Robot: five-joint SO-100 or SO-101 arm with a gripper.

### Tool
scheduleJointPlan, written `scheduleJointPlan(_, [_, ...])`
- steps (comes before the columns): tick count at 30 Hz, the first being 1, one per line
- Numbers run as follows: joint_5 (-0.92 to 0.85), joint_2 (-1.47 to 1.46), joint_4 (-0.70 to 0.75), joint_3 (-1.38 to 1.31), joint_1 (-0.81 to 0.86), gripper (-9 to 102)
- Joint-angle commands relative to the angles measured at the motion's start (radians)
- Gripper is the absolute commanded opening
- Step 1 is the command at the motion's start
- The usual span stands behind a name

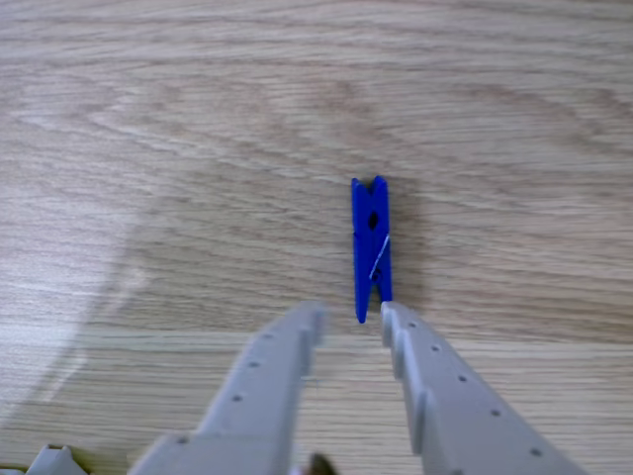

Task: Grasp a peg and put it in the crate.

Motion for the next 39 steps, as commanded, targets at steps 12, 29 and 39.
scheduleJointPlan(12, [-0.003, -0.098, -0.149, -0.083, 0.020, 18])
scheduleJointPlan(29, [-0.020, -0.081, -0.206, 0.023, 0.023, 18])
scheduleJointPlan(39, [-0.020, -0.072, -0.270, 0.072, 0.023, 13])
